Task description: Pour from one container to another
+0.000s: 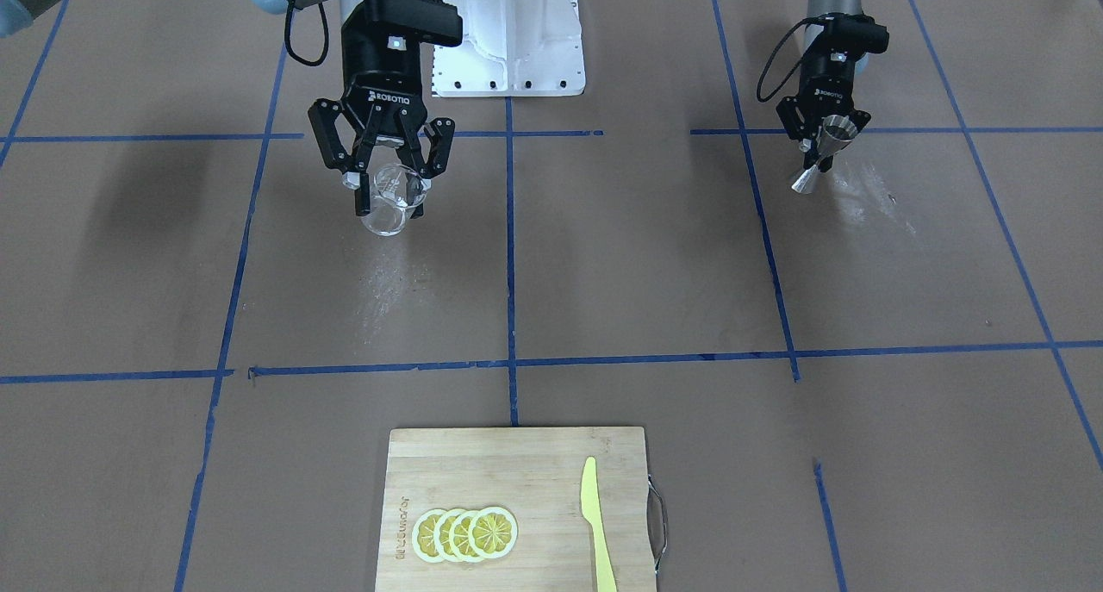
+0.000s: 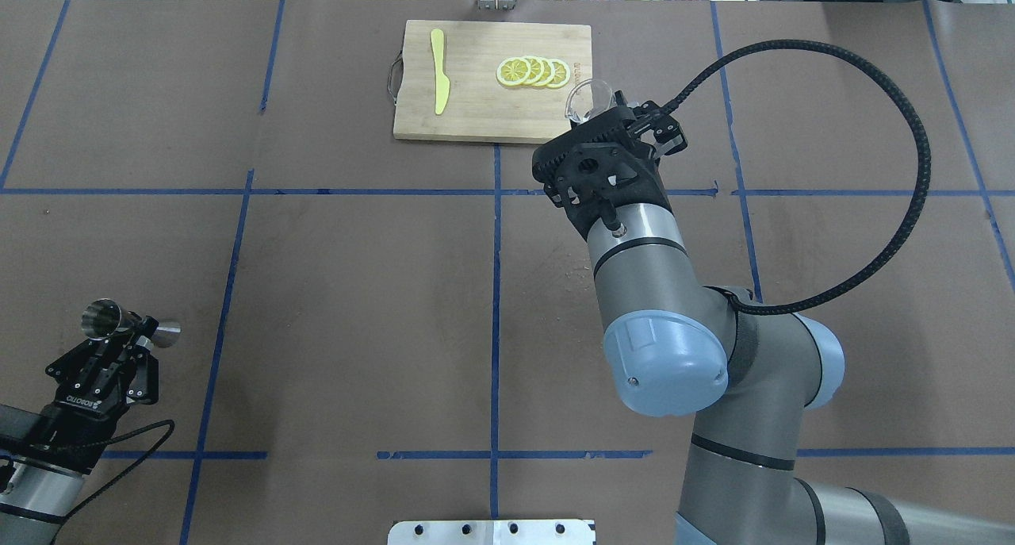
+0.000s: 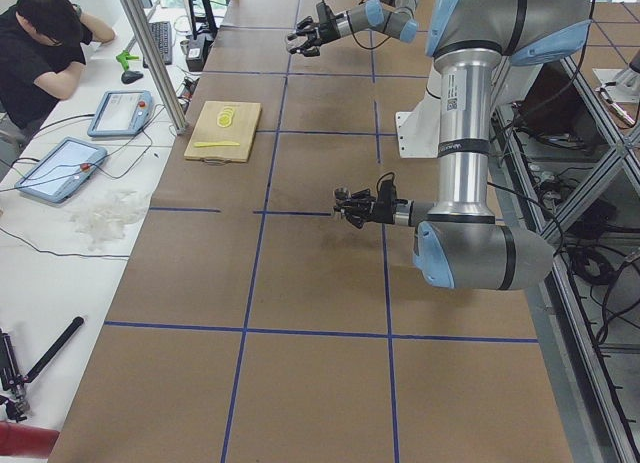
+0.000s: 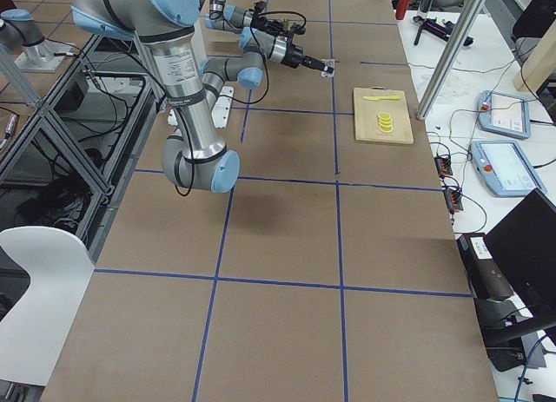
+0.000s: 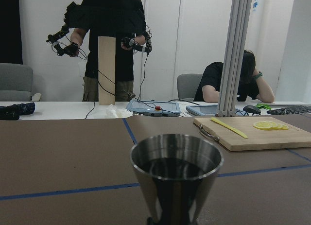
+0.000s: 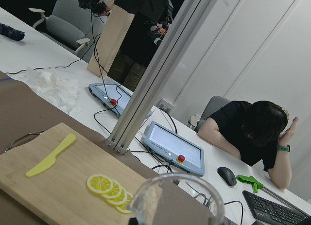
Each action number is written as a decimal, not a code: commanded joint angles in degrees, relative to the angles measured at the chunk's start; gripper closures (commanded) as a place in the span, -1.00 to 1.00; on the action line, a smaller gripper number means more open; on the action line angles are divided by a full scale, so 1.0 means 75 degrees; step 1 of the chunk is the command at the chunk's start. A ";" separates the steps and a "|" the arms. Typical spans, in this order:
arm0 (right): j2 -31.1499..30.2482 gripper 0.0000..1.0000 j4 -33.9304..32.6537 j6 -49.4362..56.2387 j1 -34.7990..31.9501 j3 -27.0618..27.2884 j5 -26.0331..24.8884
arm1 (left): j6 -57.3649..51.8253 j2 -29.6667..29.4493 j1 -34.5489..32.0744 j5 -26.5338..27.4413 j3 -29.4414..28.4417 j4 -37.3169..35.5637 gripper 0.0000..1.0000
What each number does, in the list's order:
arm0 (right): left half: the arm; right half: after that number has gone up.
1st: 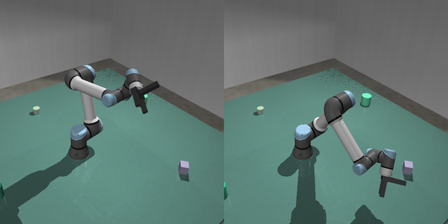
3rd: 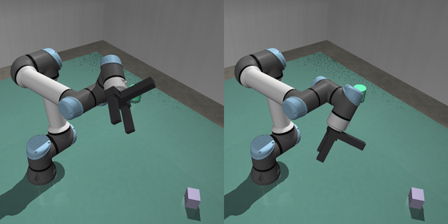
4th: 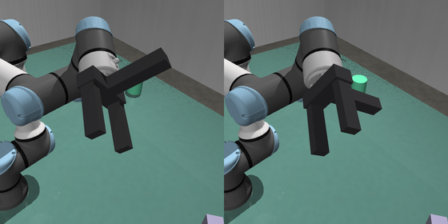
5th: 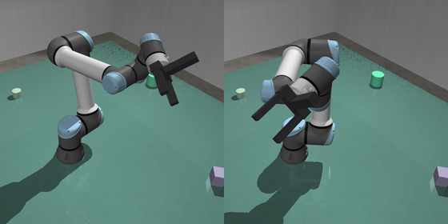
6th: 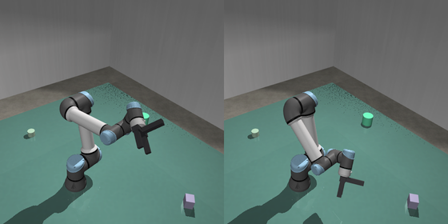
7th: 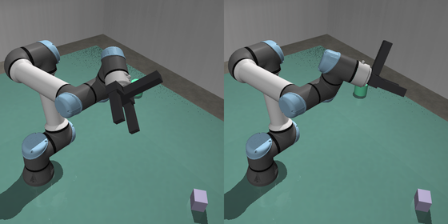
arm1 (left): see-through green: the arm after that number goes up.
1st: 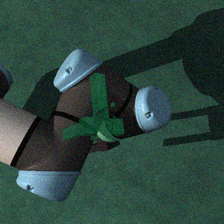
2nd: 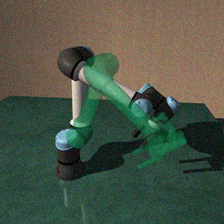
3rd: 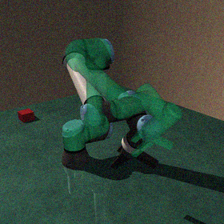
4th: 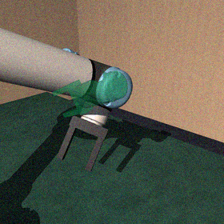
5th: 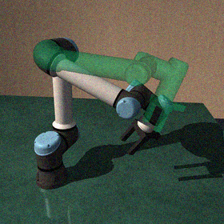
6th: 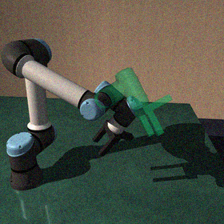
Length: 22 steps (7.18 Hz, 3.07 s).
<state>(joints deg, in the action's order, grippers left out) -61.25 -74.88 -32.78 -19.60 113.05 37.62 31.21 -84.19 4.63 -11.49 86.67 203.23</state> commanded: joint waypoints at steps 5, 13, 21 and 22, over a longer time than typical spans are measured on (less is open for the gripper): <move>0.0010 1.00 -0.0012 0.0012 0.0000 0.0032 0.0000 | -0.0459 -0.0072 -0.0089 -0.0633 -0.0025 0.0020 1.00; -0.0014 1.00 -0.0012 0.0000 -0.0011 0.0044 0.0000 | 0.0312 0.0010 -0.0769 -0.2204 -0.0364 0.0008 1.00; -0.0025 1.00 -0.0012 -0.0012 0.0000 0.0044 0.0000 | 0.0526 -0.0048 -0.0875 -0.2265 -0.0775 -0.0004 1.00; -0.0025 1.00 -0.0012 -0.0012 0.0000 0.0044 0.0000 | 0.0526 -0.0083 -0.0863 -0.2265 -0.0775 -0.0016 1.00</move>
<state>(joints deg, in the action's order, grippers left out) -61.44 -74.97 -32.86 -19.61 113.38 37.62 35.16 -84.48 -1.90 -28.45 80.95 203.18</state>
